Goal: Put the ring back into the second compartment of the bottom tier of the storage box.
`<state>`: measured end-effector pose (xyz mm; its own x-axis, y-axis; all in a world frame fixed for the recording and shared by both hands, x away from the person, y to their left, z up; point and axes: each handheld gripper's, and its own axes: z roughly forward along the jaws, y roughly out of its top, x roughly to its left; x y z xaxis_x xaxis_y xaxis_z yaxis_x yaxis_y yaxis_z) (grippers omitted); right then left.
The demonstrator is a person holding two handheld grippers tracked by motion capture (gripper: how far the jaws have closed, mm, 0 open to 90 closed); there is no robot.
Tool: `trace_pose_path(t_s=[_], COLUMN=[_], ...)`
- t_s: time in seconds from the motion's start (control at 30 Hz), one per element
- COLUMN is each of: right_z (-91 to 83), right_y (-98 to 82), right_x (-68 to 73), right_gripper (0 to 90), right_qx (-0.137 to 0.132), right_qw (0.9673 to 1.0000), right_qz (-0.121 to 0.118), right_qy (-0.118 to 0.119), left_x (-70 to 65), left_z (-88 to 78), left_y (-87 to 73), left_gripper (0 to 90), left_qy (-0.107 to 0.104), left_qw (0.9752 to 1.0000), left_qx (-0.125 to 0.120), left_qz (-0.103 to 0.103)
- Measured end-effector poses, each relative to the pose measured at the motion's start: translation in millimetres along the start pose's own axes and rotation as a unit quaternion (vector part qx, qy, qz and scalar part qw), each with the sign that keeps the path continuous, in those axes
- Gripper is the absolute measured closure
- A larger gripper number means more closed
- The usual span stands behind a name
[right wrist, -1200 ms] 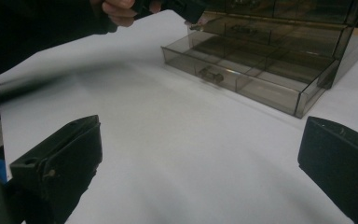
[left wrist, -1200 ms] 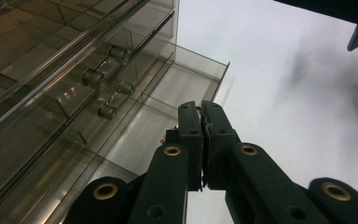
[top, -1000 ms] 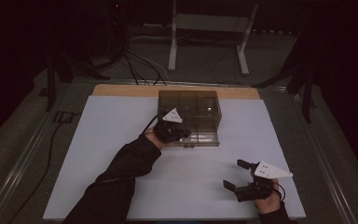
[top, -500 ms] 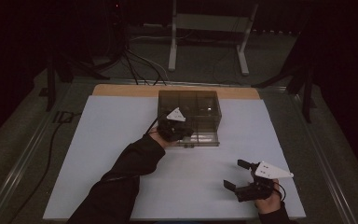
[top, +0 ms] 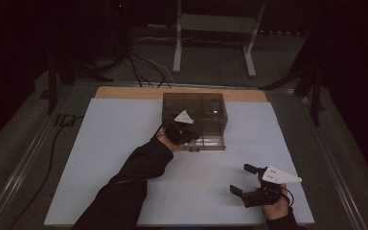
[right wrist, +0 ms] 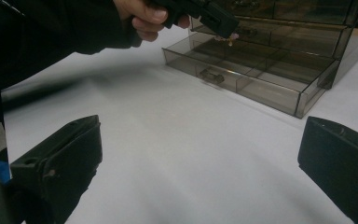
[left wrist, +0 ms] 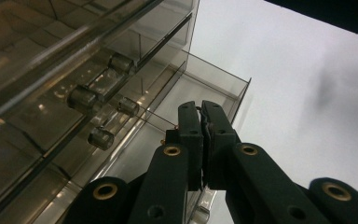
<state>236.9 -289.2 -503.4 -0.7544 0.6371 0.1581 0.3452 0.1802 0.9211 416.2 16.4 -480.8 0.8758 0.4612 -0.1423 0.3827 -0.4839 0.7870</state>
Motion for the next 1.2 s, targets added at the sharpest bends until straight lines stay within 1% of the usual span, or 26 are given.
trace_pose_path(t_s=[0.23, 0.33, 0.5, 0.67, 0.77, 0.87, 0.93, 1.03, 1.2], right_z=[-0.1, -0.2, -0.3, -0.4, -0.3, -0.8, -0.6, -0.8, -0.8], right_y=[0.2, 0.2, 0.0, 0.0, -0.1, 0.1, -0.4, 0.0, 0.0], right_x=[0.2, 0.2, 0.3, 0.3, 0.0, 0.1, -0.3, -0.1, -0.2], right_gripper=[0.0, 0.0, 0.0, 0.0, 0.0, 0.0, 0.0, 0.0, 0.0], right_qx=[0.000, 0.001, 0.002, 0.001, 0.002, 0.001, 0.002, 0.001, 0.001], right_qw=[1.0000, 1.0000, 1.0000, 1.0000, 1.0000, 1.0000, 1.0000, 1.0000, 1.0000], right_qz=[-0.001, -0.003, -0.003, -0.002, -0.002, -0.003, -0.002, -0.003, -0.001], right_qy=[0.000, 0.000, 0.000, 0.001, 0.000, 0.000, 0.000, 0.000, -0.001], left_x=[-0.2, -0.2, -0.3, 0.8, 1.2, 2.5, 3.4, 3.0, 1.1], left_z=[7.2, 10.3, 16.3, 20.1, 21.1, 23.2, 24.1, 24.7, 22.2], left_y=[-0.5, -0.3, -1.6, -2.1, -2.1, -2.2, -2.6, -2.4, -0.7], left_gripper=[89.3, 89.3, 89.3, 89.2, 89.2, 89.1, 89.1, 88.4, 88.3], left_qy=[0.001, 0.005, 0.009, 0.009, 0.013, 0.017, 0.016, 0.021, 0.026], left_qw=[1.0000, 1.0000, 0.9999, 0.9998, 0.9997, 0.9995, 0.9994, 0.9992, 0.9991], left_qx=[0.004, 0.004, 0.013, 0.016, 0.018, 0.026, 0.026, 0.031, 0.024], left_qz=[-0.001, -0.002, -0.001, -0.006, -0.007, -0.006, -0.016, -0.016, -0.022])
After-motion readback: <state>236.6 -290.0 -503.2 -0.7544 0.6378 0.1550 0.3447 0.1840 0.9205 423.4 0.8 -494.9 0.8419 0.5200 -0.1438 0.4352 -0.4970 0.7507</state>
